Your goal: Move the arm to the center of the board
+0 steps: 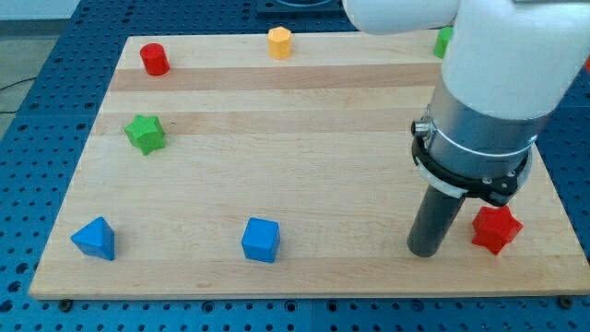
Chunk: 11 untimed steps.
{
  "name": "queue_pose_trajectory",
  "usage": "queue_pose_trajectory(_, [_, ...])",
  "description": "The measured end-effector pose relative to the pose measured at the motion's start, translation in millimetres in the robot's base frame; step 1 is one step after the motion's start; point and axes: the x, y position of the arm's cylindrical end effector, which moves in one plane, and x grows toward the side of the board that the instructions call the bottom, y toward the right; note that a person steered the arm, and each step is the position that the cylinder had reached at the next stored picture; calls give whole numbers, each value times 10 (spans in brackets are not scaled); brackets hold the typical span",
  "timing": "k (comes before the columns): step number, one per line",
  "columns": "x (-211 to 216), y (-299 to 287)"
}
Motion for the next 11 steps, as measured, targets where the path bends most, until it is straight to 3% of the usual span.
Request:
queue_pose_trajectory(1, [-40,0])
queue_pose_trajectory(3, [-709,-252])
queue_pose_trajectory(7, [-883,-514])
queue_pose_trajectory(9, [-1072,-1076])
queue_pose_trajectory(11, [-1610,-592])
